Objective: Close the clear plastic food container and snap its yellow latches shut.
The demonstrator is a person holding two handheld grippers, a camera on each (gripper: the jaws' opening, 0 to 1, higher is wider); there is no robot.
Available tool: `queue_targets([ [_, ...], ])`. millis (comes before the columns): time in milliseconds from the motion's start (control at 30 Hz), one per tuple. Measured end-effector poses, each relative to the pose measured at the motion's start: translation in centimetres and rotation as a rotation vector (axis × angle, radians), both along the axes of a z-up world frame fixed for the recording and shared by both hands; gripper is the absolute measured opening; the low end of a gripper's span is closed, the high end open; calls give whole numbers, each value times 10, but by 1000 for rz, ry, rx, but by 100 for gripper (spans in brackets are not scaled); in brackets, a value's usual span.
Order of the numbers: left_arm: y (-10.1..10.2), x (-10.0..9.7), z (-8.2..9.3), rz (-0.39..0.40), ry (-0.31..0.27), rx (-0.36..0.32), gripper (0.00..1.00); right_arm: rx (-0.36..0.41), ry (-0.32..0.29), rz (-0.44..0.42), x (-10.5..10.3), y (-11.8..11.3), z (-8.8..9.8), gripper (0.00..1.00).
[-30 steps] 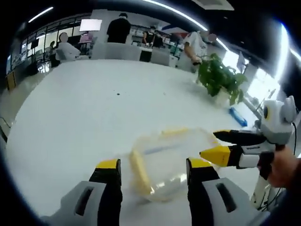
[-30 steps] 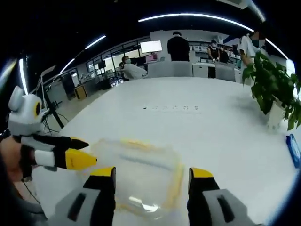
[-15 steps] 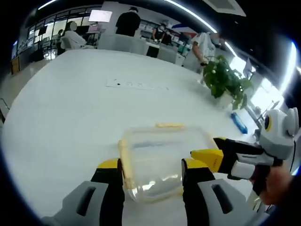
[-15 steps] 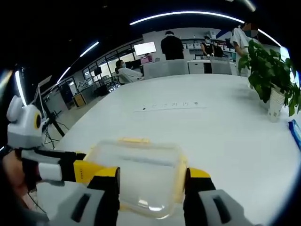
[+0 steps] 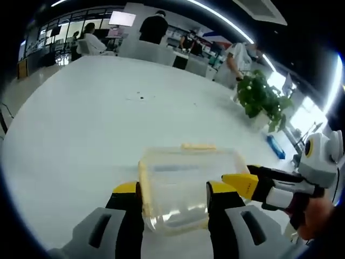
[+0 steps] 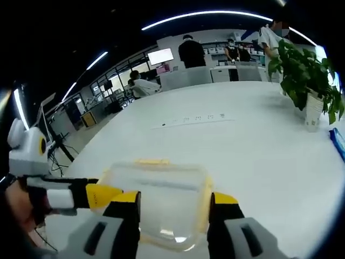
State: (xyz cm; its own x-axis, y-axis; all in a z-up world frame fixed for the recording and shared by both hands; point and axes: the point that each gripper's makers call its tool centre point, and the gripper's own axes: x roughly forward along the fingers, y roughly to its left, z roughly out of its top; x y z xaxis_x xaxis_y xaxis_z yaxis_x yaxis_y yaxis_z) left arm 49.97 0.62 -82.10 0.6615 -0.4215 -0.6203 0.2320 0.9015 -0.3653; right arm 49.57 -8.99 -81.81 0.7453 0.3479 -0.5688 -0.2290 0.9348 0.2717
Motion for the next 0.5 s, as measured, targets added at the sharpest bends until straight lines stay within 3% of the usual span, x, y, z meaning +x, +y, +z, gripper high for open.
queue_targets([
  [267,11,10,0,0,-16,1,46,-4,-4,7,6,9,-1,48],
  [500,35,25,1,26,-29,6,46,-1,-18,20,22,31,-1,48],
])
